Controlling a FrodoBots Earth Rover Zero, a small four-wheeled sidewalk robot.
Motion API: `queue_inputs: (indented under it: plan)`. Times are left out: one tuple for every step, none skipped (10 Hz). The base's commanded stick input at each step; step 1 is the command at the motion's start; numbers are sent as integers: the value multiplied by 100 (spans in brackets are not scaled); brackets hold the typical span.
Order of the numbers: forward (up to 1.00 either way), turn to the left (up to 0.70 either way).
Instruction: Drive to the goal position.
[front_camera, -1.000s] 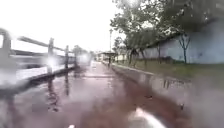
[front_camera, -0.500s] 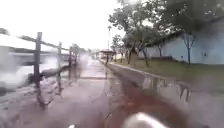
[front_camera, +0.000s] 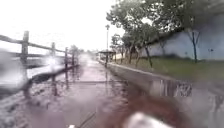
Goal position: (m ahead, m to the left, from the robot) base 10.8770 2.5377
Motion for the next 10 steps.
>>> queue_inputs:
  plan:
    - [100,0]
    - [100,0]
    - [100,0]
    - [100,0]
    - [100,0]
    - [100,0]
    - [100,0]
    - [100,0]
    - [100,0]
    - [100,0]
